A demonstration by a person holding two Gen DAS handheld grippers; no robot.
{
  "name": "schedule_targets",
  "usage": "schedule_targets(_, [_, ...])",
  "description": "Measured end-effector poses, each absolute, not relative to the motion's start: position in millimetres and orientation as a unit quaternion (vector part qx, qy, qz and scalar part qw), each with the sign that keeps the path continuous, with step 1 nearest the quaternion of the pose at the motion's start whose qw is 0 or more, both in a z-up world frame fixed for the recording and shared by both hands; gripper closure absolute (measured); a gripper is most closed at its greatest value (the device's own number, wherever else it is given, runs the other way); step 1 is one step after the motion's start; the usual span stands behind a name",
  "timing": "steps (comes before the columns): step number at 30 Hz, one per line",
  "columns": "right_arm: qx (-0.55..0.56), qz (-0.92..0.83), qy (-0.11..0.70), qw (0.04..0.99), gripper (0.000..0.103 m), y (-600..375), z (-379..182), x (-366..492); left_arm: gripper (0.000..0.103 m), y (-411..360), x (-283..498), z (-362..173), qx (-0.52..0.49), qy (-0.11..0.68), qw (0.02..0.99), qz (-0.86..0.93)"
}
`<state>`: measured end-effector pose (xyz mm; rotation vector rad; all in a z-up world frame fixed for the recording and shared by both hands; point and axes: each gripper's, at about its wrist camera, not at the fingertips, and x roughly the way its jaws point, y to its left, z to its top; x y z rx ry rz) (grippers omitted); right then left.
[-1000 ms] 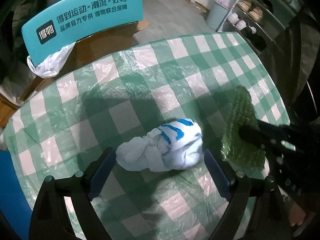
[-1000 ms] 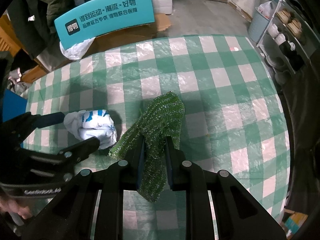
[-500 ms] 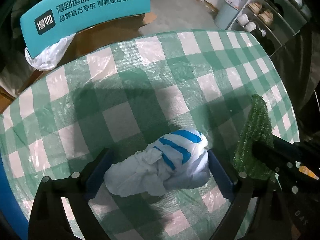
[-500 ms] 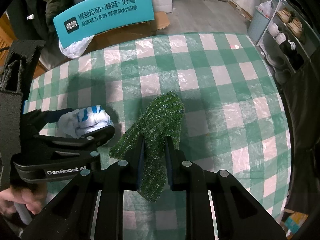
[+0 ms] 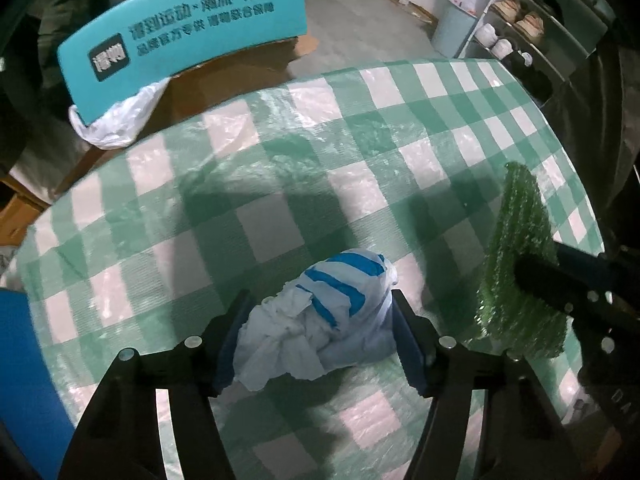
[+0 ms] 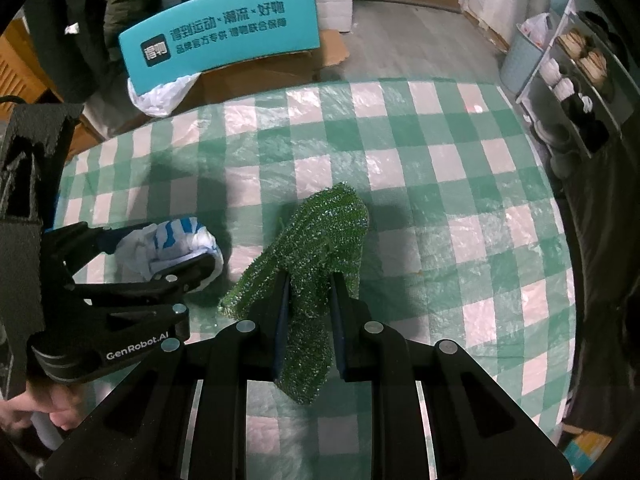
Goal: Organize soft objects
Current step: 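Carry the sock bundle with the left tool to the box while the right tool carries the scrubber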
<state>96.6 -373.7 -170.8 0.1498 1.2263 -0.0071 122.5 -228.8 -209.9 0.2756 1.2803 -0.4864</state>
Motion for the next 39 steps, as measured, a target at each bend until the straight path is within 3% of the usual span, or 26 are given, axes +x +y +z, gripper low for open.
schedule_targets(39, [0.022, 0.086, 0.525, 0.846, 0.086, -297, -87, 62, 0.037, -110, 58, -83, 0.124, 0.507, 0.842, -0.140])
